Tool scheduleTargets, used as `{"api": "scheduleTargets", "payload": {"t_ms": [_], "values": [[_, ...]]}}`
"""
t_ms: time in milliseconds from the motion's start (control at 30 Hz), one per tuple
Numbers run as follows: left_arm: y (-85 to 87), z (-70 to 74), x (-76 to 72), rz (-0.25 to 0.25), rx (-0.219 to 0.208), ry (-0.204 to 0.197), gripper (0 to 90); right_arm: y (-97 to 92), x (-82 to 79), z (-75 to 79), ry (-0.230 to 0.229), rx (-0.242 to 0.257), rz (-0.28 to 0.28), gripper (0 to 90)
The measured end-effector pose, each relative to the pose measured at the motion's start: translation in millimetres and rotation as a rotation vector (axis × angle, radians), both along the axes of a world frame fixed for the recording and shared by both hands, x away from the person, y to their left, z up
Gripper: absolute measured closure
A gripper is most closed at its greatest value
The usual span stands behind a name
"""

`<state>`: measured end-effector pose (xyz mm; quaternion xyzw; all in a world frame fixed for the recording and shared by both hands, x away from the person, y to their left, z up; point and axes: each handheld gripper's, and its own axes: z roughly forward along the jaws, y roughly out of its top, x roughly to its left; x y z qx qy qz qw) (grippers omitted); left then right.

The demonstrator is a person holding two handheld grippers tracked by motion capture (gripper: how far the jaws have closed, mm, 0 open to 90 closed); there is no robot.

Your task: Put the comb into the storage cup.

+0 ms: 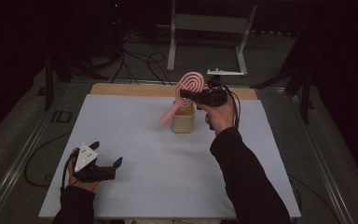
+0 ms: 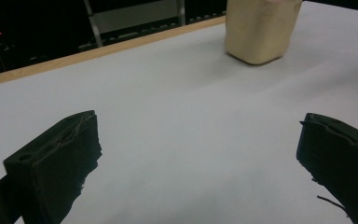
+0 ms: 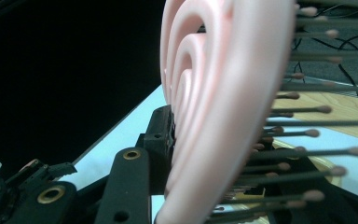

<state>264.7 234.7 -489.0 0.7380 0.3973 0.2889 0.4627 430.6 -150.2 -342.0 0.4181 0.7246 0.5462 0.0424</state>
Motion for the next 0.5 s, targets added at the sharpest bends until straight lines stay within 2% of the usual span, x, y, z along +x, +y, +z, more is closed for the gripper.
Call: {"api": "scheduleTargets", "payload": {"t_ms": [500], "values": [[-0.2, -0.1, 0.1, -0.001, 0.001, 0.004, 0.2, -5.0, 5.8, 6.8, -0.001, 0.011, -0.018, 63.7]]}}
